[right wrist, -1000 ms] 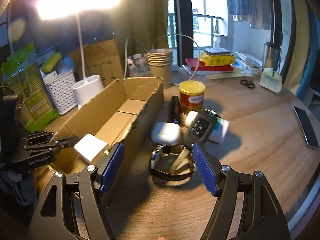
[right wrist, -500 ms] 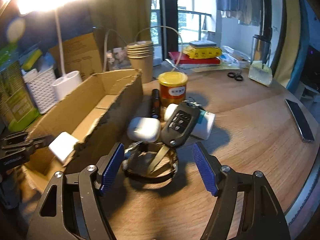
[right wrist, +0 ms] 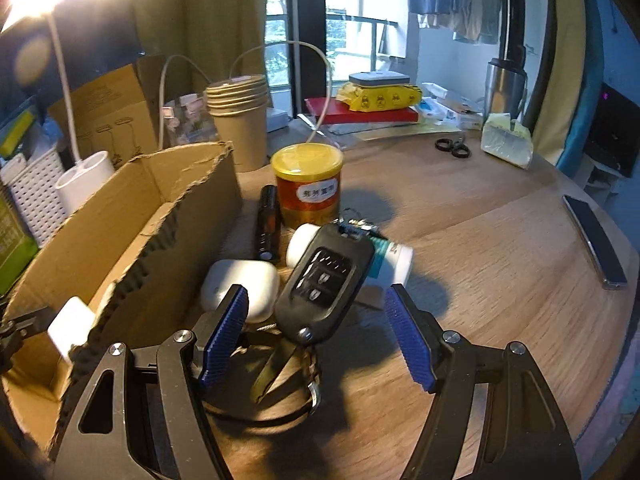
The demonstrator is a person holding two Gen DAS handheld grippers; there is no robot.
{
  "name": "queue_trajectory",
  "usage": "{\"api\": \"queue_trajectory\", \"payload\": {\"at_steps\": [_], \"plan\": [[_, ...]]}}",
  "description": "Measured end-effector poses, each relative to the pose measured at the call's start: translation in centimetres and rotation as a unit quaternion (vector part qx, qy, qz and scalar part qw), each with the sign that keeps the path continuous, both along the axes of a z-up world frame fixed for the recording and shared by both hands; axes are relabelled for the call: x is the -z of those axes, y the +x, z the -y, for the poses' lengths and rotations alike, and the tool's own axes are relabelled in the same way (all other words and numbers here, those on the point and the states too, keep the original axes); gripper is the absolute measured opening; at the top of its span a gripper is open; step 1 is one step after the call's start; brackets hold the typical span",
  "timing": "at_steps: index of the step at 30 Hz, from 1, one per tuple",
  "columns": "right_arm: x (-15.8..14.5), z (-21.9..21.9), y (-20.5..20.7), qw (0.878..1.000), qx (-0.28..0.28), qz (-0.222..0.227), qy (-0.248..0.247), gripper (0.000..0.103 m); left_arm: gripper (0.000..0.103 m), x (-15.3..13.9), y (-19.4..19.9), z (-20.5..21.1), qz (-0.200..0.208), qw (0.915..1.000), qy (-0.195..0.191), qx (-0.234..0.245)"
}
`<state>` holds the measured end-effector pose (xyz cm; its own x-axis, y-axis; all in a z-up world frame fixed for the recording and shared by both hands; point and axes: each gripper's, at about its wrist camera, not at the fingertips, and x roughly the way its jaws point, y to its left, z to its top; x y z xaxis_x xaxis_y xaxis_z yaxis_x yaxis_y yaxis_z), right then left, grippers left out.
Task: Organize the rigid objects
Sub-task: 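Return the right gripper to the black key fob and grasp it, then lift the key fob with keys using the right gripper toward the box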
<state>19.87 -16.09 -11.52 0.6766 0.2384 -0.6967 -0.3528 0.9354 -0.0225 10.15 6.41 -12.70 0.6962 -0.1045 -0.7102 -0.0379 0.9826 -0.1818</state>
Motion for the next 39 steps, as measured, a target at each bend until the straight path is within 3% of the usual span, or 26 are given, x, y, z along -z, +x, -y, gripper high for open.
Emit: {"api": "queue_trajectory", "payload": {"at_steps": [1, 6, 14, 21, 39], "plan": [[0.0, 0.0, 0.2, 1.000, 0.003, -0.001, 0.000, 0.062, 0.023, 0.0, 0.0, 0.0, 0.000, 1.0000, 0.000, 0.000], [0.3, -0.5, 0.6, 1.000, 0.002, -0.003, -0.013, 0.052, 0.023, 0.0, 0.0, 0.0, 0.000, 1.0000, -0.001, 0.000], [0.4, -1.1, 0.8, 1.000, 0.005, -0.001, -0.023, 0.052, 0.023, 0.1, -0.1, 0.1, 0.000, 1.0000, -0.002, 0.000], [0.1, -0.6, 0.8, 1.000, 0.002, 0.007, -0.011, 0.042, 0.023, 0.1, 0.0, 0.1, 0.000, 1.0000, -0.002, 0.001], [-3.0, 1.7, -0.1, 0.998, 0.005, 0.039, 0.053, 0.039, 0.023, 0.1, -0.1, 0.2, -0.001, 1.0000, -0.003, 0.000]]}}
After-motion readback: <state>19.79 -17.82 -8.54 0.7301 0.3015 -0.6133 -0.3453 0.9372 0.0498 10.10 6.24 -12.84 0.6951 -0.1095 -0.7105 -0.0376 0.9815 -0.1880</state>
